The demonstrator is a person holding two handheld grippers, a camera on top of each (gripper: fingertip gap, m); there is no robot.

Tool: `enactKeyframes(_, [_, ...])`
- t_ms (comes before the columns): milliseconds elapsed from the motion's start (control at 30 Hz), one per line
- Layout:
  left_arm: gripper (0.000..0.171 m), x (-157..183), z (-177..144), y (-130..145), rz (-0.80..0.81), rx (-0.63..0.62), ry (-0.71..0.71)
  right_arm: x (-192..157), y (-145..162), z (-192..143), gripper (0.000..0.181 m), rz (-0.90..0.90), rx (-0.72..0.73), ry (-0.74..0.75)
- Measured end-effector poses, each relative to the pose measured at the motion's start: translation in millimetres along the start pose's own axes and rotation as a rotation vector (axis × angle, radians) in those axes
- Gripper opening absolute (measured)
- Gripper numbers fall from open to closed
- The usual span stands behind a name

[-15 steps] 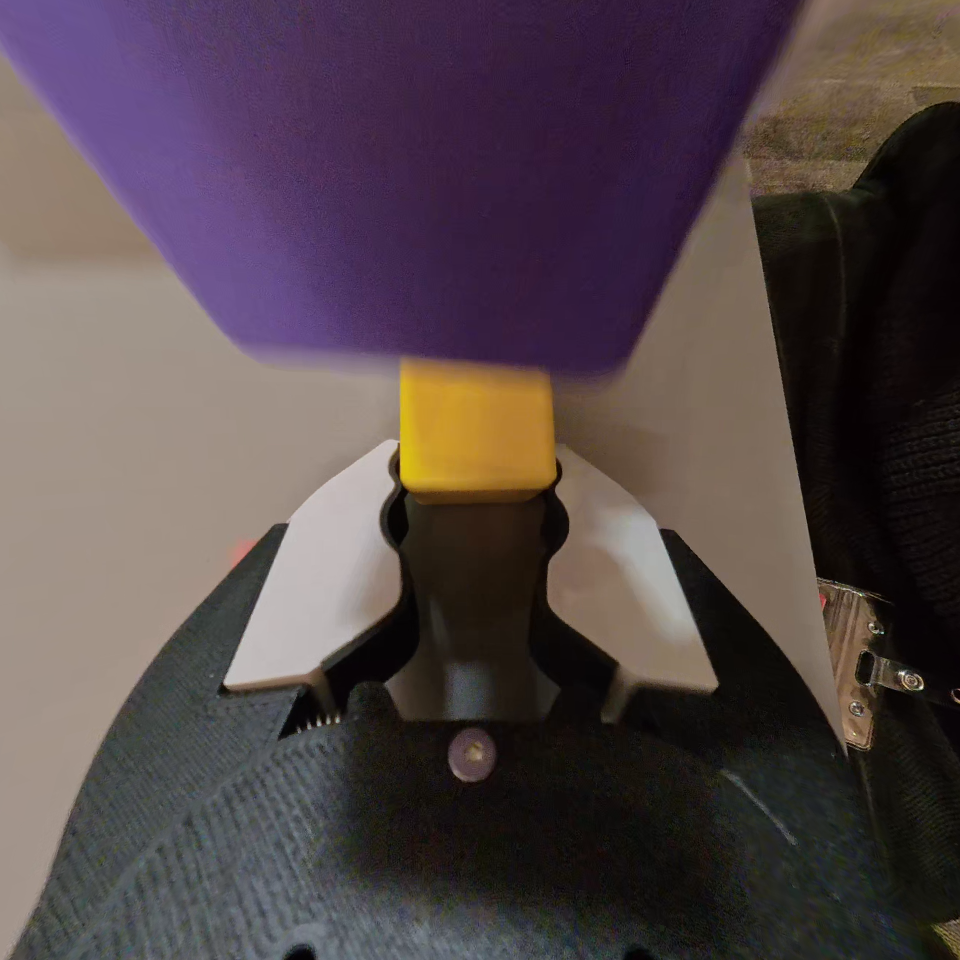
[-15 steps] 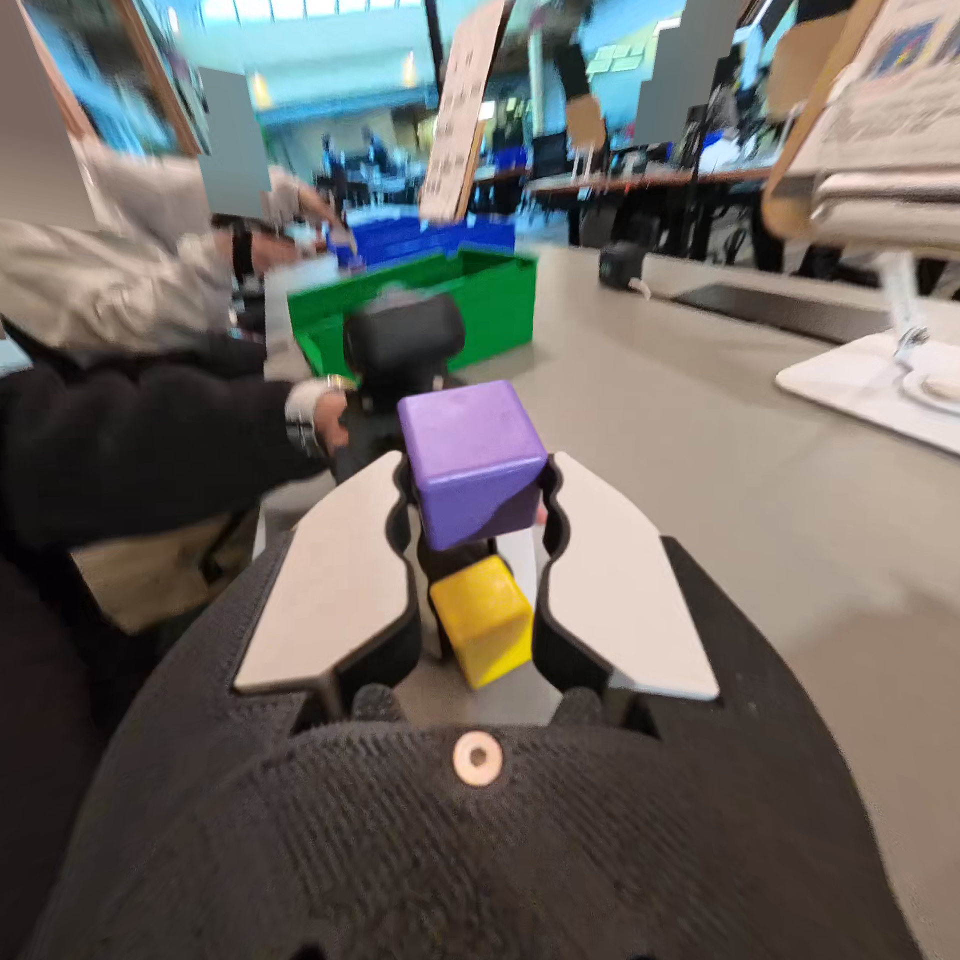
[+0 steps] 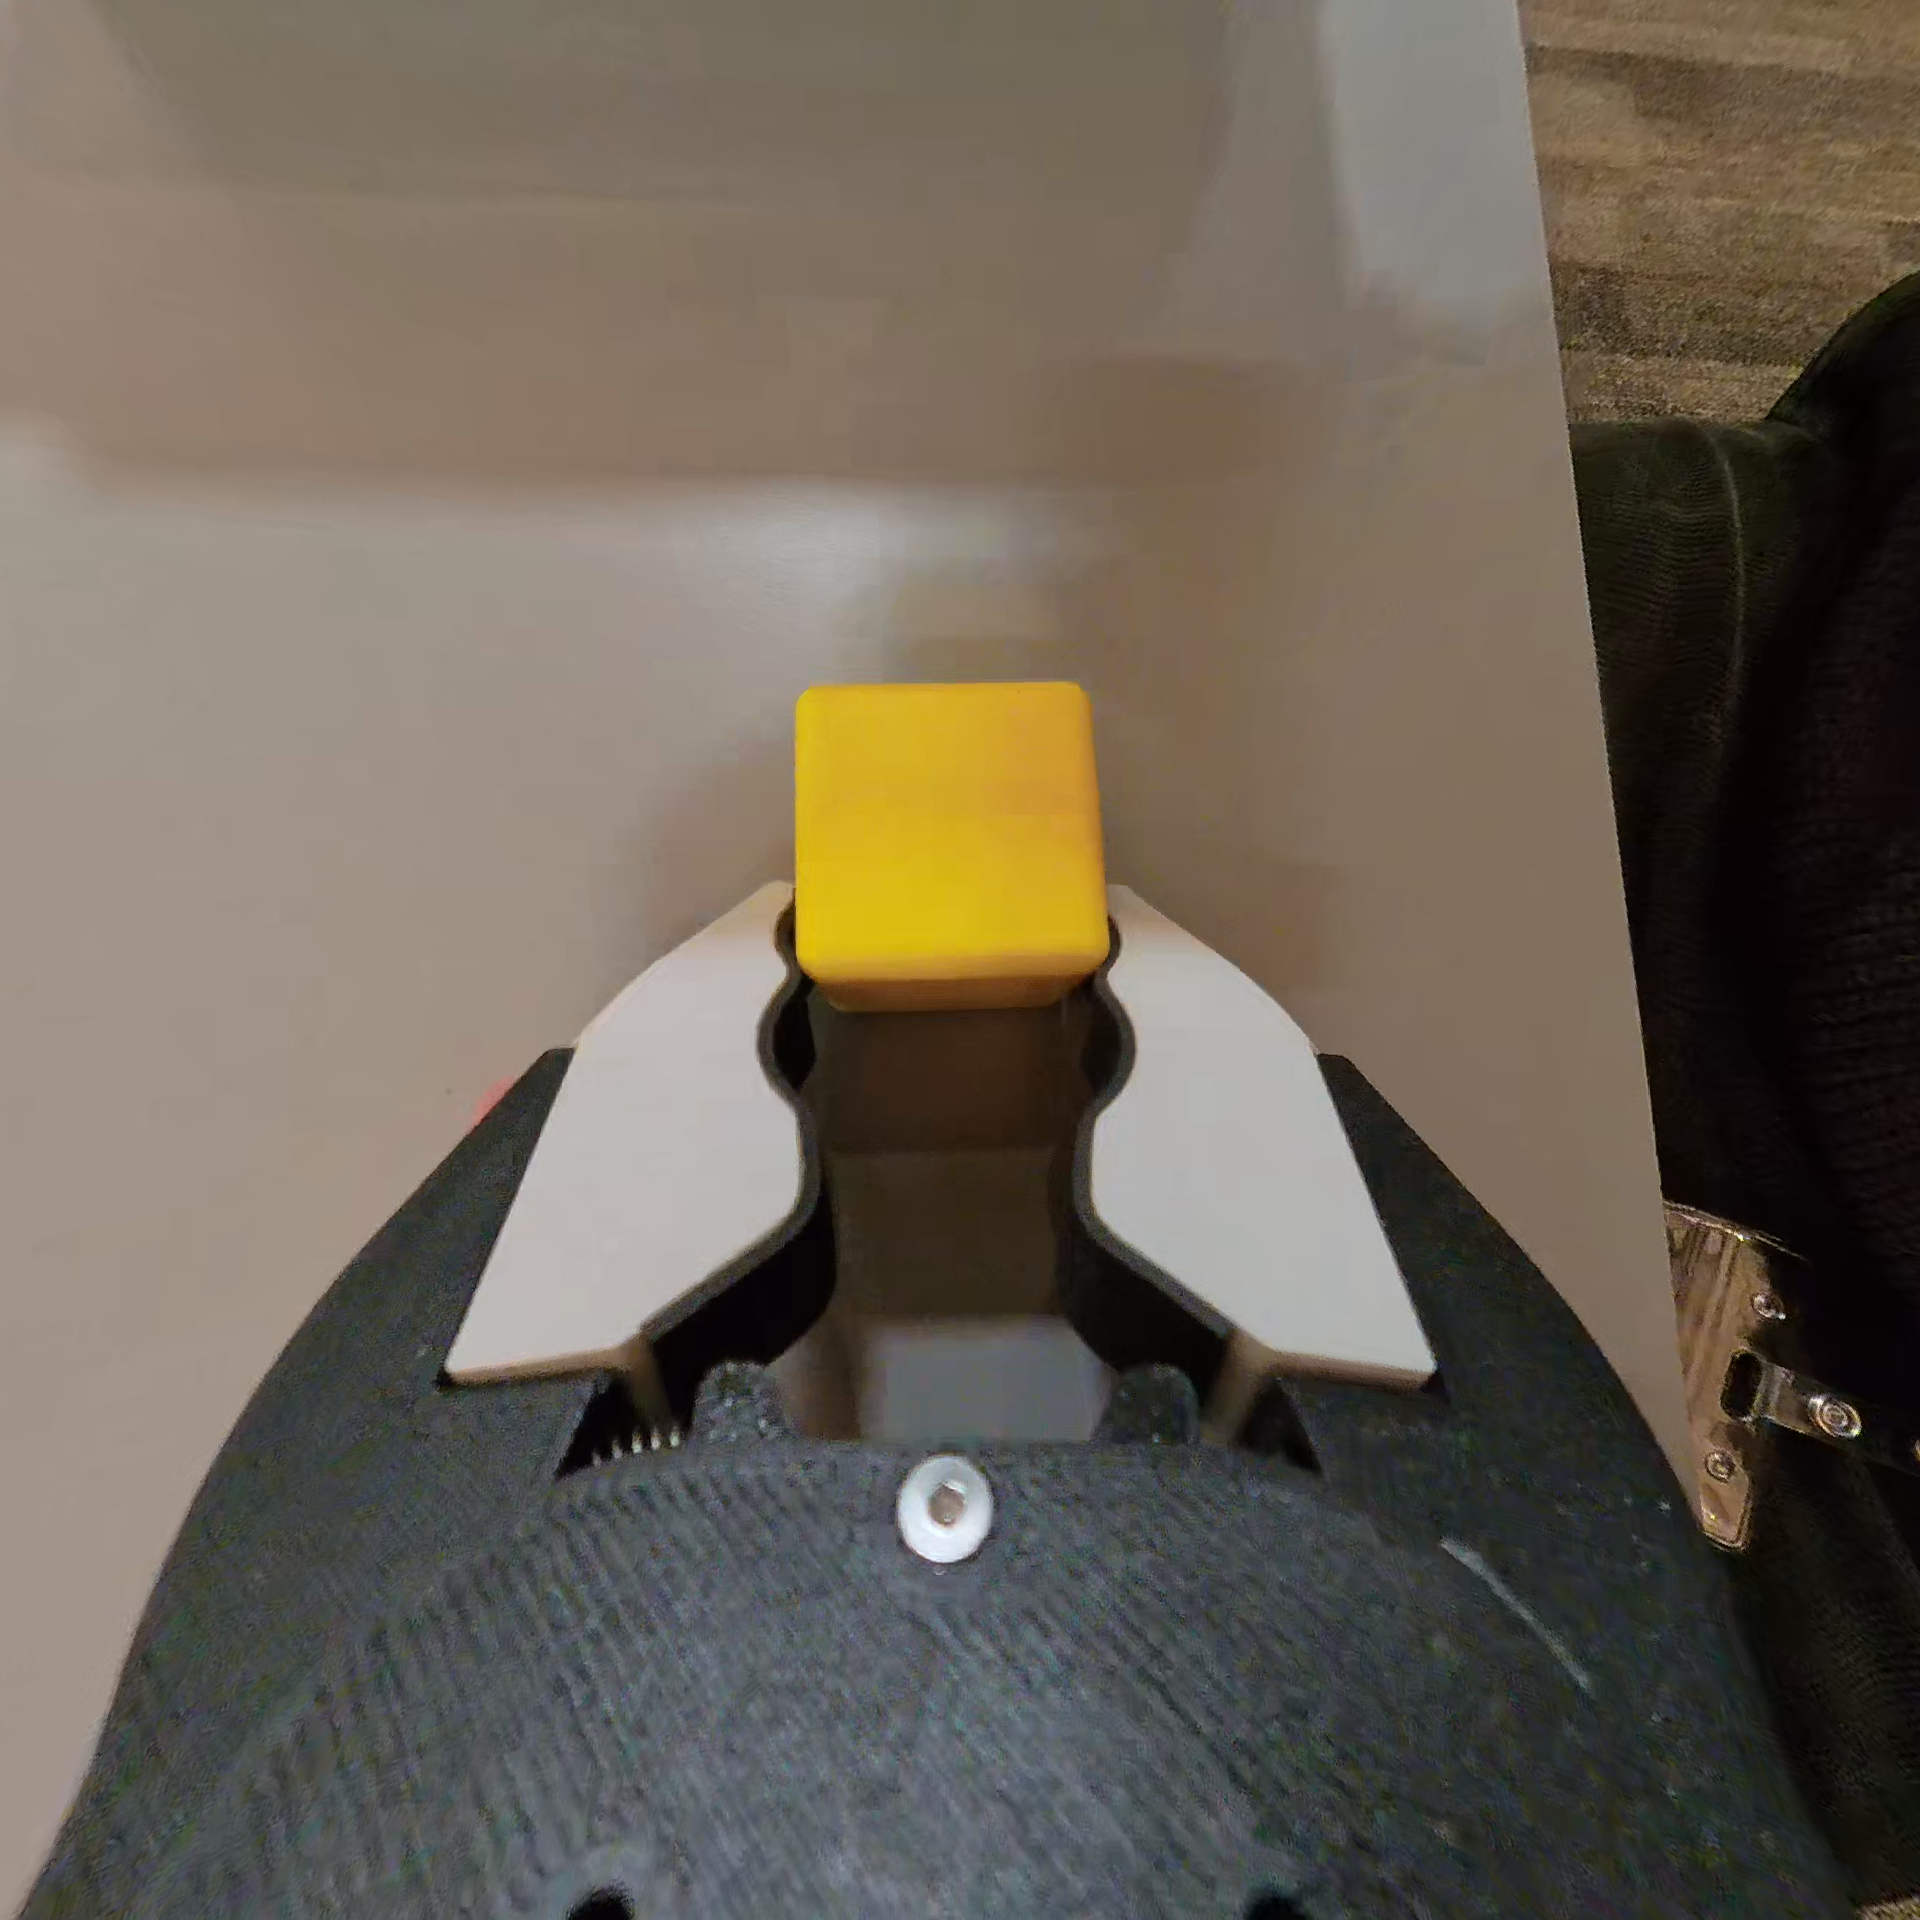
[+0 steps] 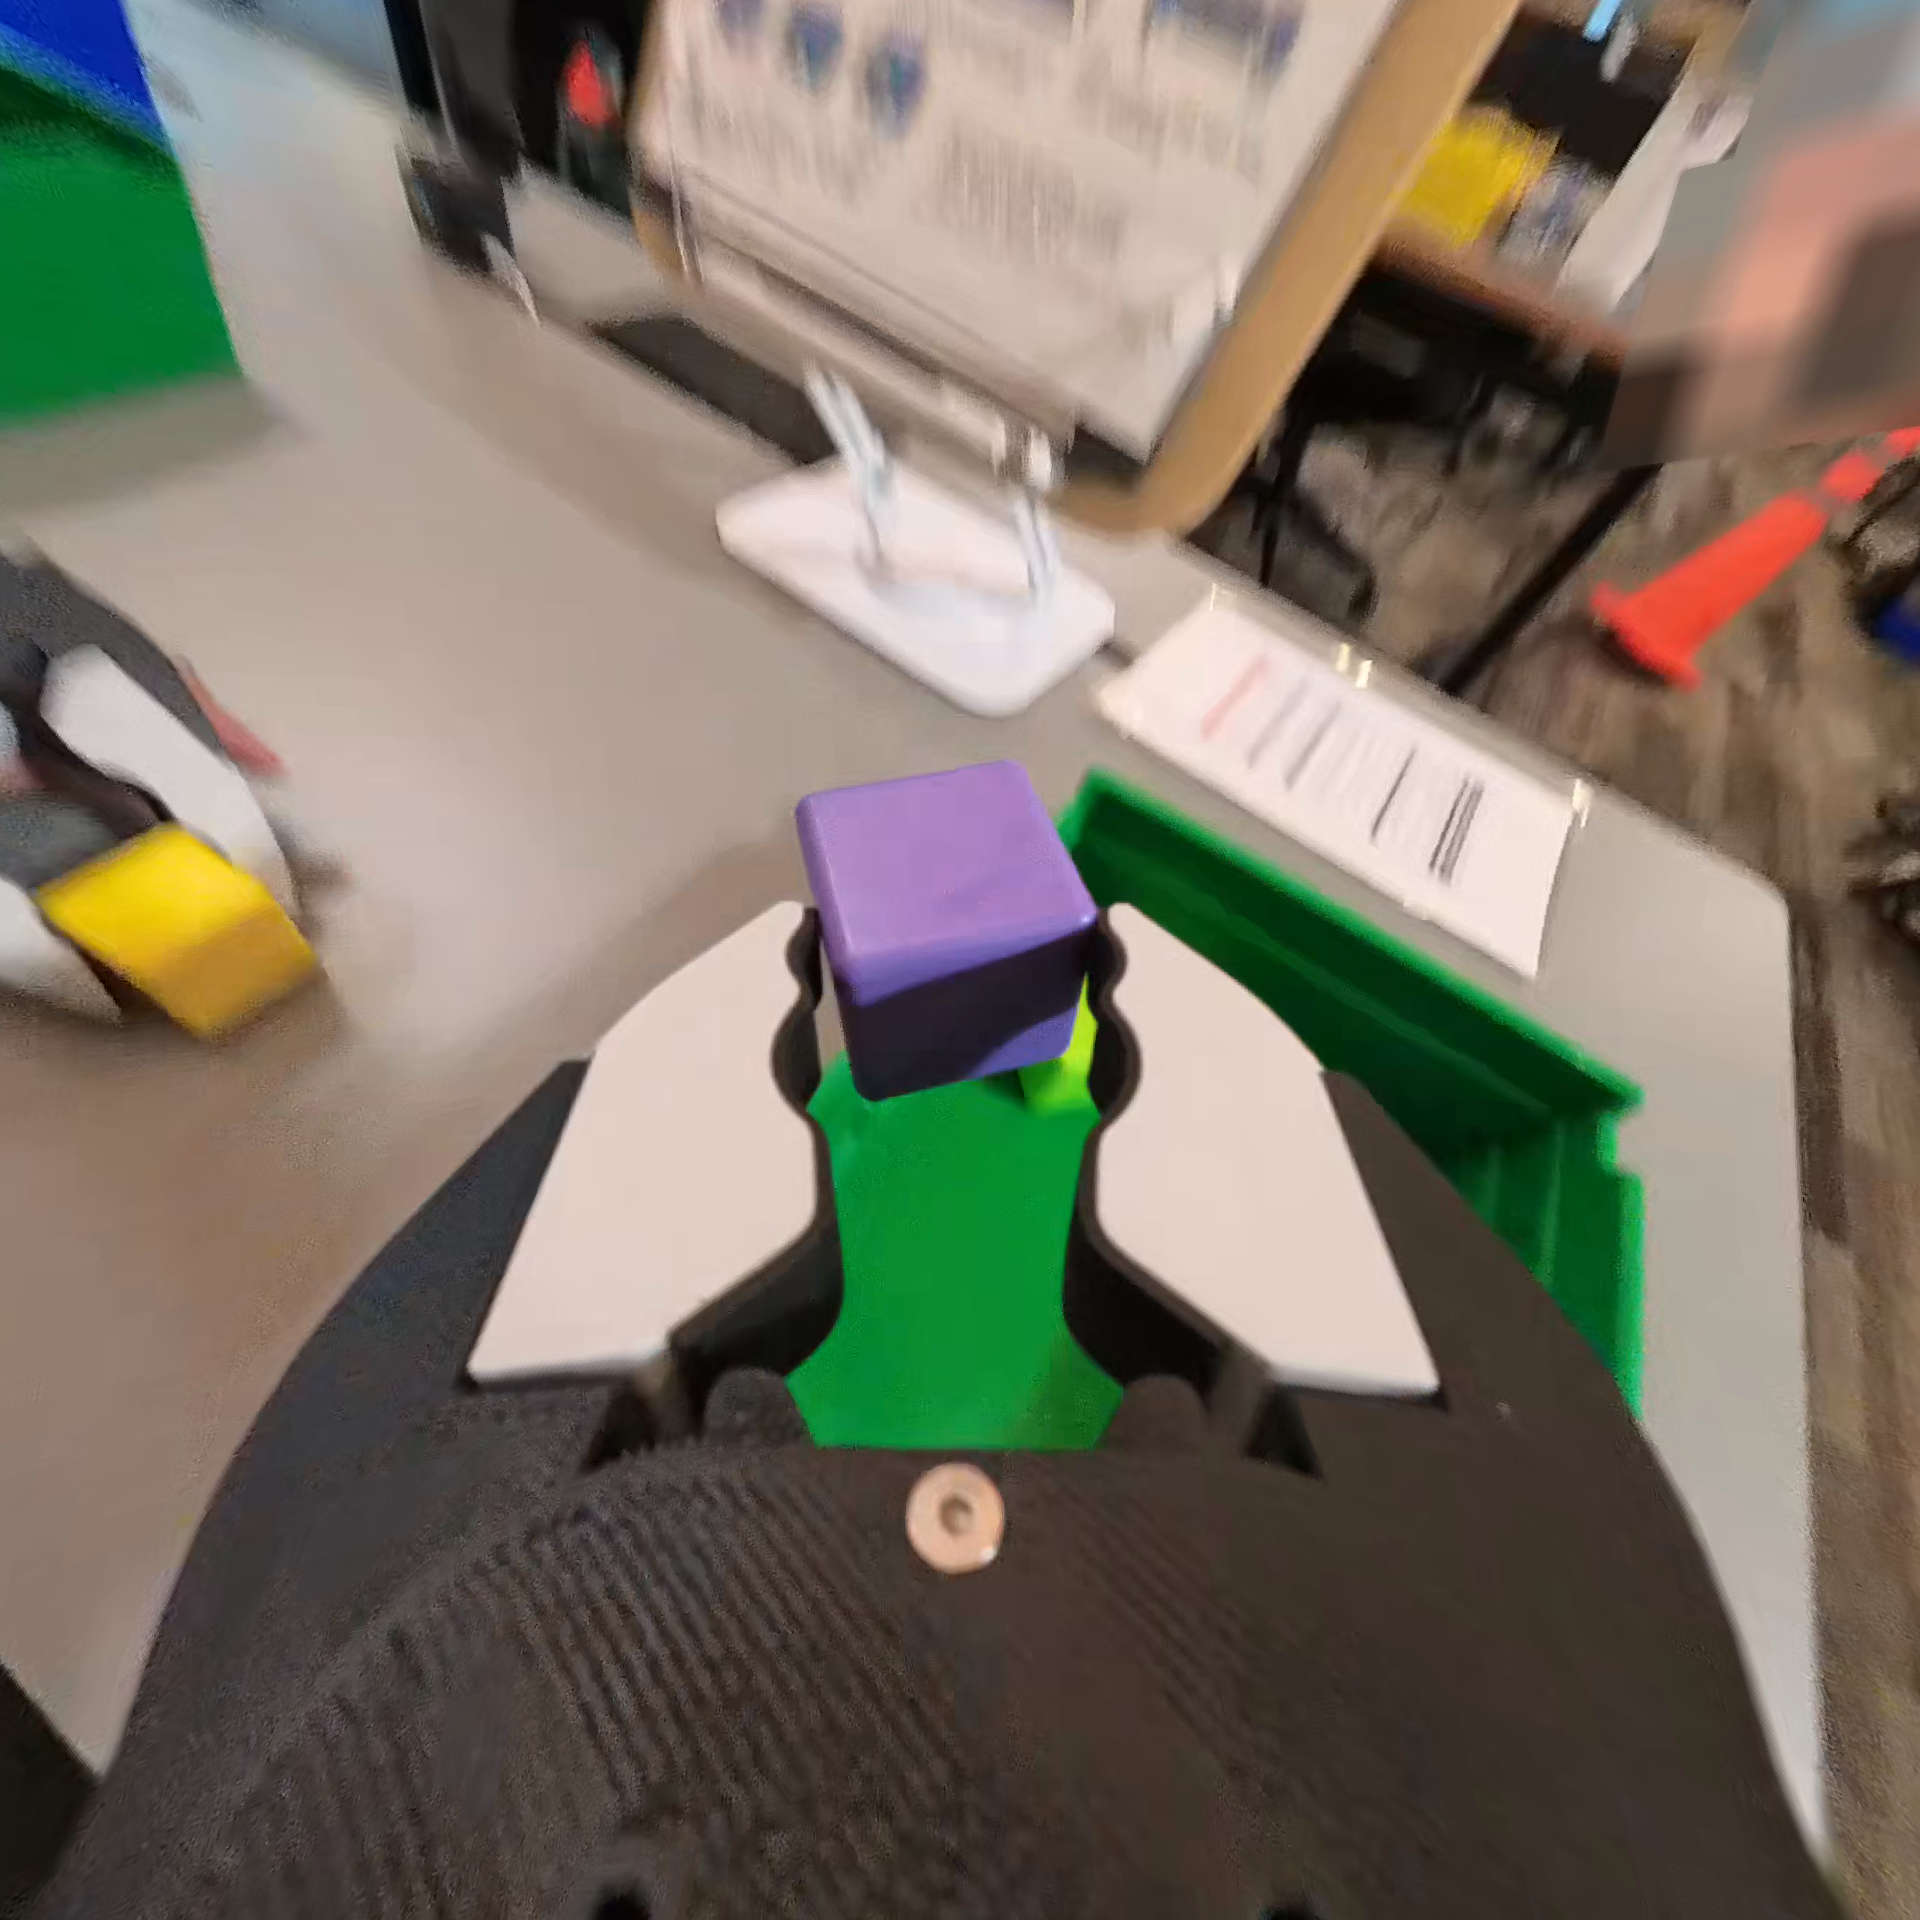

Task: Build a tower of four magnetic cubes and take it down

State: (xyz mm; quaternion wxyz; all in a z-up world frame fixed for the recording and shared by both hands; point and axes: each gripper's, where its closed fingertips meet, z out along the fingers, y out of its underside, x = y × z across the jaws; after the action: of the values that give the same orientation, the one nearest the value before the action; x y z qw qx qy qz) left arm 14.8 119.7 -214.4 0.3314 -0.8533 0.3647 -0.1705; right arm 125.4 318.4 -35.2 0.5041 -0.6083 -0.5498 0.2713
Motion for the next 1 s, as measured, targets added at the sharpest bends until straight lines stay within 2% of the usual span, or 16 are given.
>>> enactKeyframes(100, [0.052, -1, 0, 0, -0.007, 0.0, -0.006, 25, 59, 7, 0.05, -0.052, -0.218, 0.038])
enactKeyframes(200, [0.052, -2, 0, 0, -0.013, 0.0, -0.01, 19, 104, 14, 0.05, -0.106, -0.391, -0.027])
enactKeyframes(333, [0.052, -3, 0, 0, -0.017, 0.0, -0.012, 11, 138, 21, 0.05, -0.257, -0.565, -0.036])
enactKeyframes(467, [0.052, -3, 0, 0, -0.019, 0.0, -0.011, 0, 146, 30, 0.05, -0.241, -0.567, -0.065])
enactKeyframes(600, [0.052, -3, 0, 0, -0.02, 0.0, -0.01, 2, 147, 30, 0.05, -0.232, -0.54, -0.026])
enactKeyframes(1000, [0.052, -3, 0, 0, -0.023, -0.002, -0.008, 14, 118, 17, 0.056, -0.169, -0.422, 0.018])
